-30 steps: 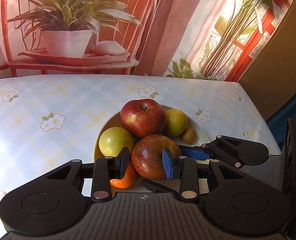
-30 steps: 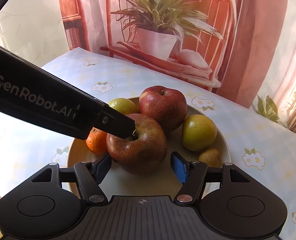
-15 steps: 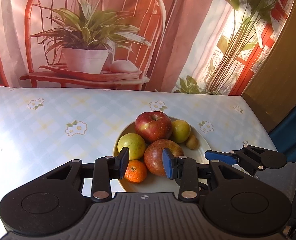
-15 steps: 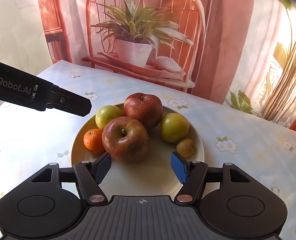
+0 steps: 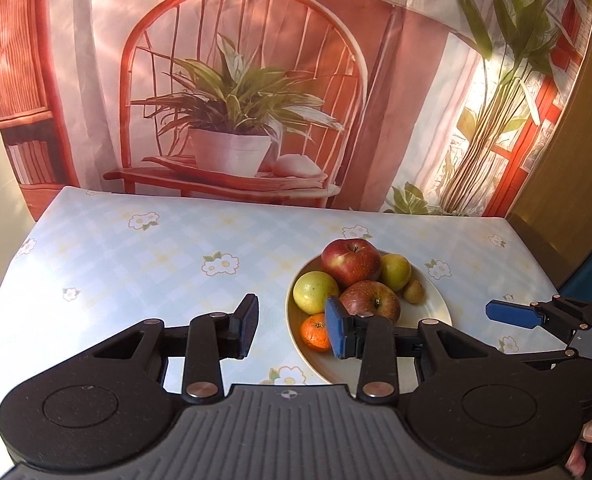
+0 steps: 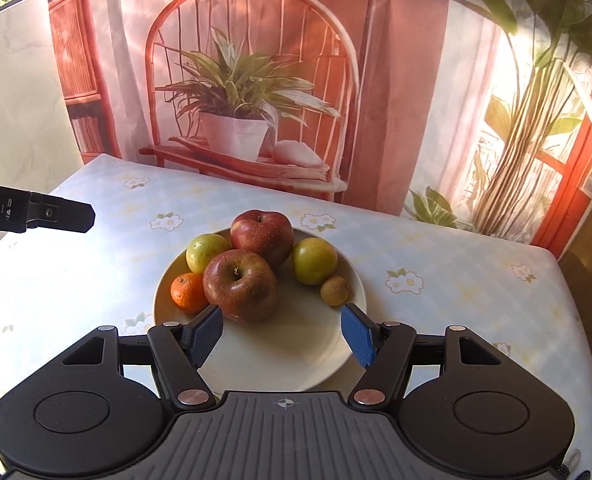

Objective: Organize fruits
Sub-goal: 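Open right gripper to release the apple and move both tools back to the pile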

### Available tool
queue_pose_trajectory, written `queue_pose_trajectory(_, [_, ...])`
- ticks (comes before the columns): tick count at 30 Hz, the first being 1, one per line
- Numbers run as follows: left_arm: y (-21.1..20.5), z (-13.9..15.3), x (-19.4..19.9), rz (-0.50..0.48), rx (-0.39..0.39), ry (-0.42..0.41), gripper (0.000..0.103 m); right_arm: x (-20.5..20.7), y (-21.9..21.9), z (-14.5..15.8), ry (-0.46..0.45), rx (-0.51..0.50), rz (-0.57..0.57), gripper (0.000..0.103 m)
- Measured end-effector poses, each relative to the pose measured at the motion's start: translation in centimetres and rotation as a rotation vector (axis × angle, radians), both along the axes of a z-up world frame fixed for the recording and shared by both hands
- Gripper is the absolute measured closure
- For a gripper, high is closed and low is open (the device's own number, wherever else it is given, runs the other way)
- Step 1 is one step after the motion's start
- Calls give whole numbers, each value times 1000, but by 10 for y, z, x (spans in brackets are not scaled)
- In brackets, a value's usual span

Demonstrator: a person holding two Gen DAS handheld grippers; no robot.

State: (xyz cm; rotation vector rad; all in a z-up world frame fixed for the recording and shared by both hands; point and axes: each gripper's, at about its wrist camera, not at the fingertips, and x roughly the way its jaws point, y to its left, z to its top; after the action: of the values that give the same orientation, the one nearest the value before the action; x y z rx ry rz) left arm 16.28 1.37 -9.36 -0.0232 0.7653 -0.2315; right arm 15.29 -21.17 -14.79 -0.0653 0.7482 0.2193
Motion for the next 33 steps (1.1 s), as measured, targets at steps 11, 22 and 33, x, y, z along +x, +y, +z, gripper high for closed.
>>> queue_pose_trajectory(11, [25,11,-33,114,25,-27,64,-24,1,7,-10,14,-3,41])
queue_pose_trajectory(22, [59,3,-64,201,15,-12,64,-46,-3,0,5,80,-5,41])
queue_pose_trajectory(33, [61,-17,-75,184,-11,37,64,-55,5,-23,95,91,41,44])
